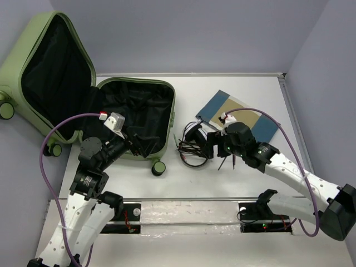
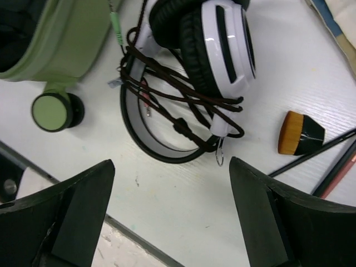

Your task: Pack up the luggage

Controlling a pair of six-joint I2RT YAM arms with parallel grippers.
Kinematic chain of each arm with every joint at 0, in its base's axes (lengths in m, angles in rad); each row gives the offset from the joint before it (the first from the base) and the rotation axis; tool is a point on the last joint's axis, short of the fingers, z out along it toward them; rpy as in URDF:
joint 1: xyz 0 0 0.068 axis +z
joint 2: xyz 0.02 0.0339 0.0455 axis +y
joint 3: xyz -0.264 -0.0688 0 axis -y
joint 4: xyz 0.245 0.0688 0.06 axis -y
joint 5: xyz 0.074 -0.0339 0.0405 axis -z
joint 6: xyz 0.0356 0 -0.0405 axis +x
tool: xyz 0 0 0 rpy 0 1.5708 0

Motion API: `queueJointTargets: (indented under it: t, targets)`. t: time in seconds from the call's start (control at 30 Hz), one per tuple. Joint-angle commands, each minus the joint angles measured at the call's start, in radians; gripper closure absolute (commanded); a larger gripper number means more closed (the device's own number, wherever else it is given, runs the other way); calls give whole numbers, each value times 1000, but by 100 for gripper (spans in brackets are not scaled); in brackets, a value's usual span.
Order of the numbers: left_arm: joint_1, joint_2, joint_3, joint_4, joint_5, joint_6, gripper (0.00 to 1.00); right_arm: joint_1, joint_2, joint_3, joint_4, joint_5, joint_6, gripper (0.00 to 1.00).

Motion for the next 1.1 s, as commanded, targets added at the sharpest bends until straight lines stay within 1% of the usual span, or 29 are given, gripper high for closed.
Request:
queueJointTargets:
  t: [0.0,0.2,0.4,0.5,0.67,0.8,0.87,1.07]
  targets:
    - [9,-5,47,25,20,23,1,46,47,48,-9,182,10,10]
    - [10,-12,42,33,33,25,1,96,150,84,-14,267,15,10]
    - [10,-11,41,32,31,24,1,96,190,98,-35,330,28,14]
    - [12,-12,41,32,28,24,1,96,201,101,-52,336,36,18]
    - [15,-12,39,32,27,23,1,96,267,97,-54,325,50,23]
    - [16,-11,39,32,27,23,1,96,317,104,-52,374,56,32]
    - [16,-9,38,33,27,22,1,96,334,110,-40,397,58,39]
    - [18,-8,38,33,30,22,1,96,343,112,11,414,76,45]
